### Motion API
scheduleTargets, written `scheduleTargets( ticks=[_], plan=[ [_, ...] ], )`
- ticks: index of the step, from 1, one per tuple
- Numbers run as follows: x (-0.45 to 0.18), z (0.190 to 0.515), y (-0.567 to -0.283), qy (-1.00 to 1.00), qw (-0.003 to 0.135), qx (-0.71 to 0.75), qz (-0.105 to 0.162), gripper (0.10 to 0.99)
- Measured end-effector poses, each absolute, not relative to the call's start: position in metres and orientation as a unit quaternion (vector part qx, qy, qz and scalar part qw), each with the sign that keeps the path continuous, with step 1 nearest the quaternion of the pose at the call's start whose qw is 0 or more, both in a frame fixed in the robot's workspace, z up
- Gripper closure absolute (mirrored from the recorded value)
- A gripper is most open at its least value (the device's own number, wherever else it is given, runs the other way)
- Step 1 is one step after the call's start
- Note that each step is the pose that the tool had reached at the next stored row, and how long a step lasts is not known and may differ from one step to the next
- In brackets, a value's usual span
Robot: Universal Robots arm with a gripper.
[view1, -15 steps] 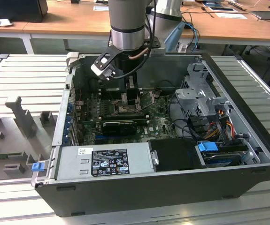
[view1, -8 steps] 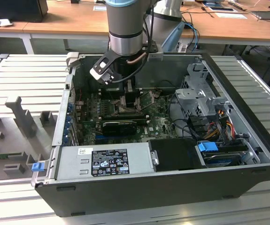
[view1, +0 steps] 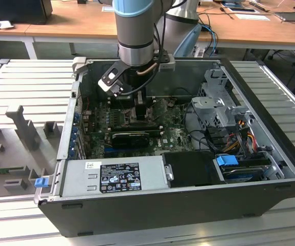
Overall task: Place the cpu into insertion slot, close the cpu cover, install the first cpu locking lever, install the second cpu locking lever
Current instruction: 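Place the cpu into insertion slot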
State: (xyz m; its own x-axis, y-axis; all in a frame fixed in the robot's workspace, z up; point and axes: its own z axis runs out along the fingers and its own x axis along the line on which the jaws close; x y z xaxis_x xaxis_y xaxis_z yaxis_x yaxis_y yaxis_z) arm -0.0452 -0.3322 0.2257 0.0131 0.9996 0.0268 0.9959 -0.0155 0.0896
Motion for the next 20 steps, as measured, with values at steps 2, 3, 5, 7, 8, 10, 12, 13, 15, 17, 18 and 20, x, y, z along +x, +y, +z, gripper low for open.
scheduleTargets(
  ticks=[2,3,5,7,8,10,12,13,15,17,18,20],
  plan=[
    [-0.046,0.222,-0.33,0.701,0.023,0.711,0.041,0.561],
    [-0.046,0.221,-0.329,0.701,0.023,0.711,0.041,0.561],
    [-0.046,0.219,-0.327,0.701,0.023,0.711,0.041,0.561],
    [-0.048,0.215,-0.325,0.7,0.023,0.713,0.041,0.561],
    [-0.048,0.214,-0.325,0.699,0.023,0.714,0.041,0.561],
    [-0.048,0.21,-0.324,0.699,0.023,0.714,0.041,0.561],
    [-0.048,0.208,-0.322,0.699,0.023,0.714,0.041,0.561],
    [-0.048,0.206,-0.321,0.699,0.023,0.714,0.041,0.561],
    [-0.048,0.205,-0.321,0.699,0.023,0.714,0.041,0.561],
    [-0.048,0.203,-0.321,0.699,0.023,0.714,0.041,0.561],
    [-0.048,0.203,-0.321,0.699,0.023,0.714,0.041,0.561],
    [-0.048,0.203,-0.321,0.699,0.023,0.714,0.041,0.561]
  ],
)
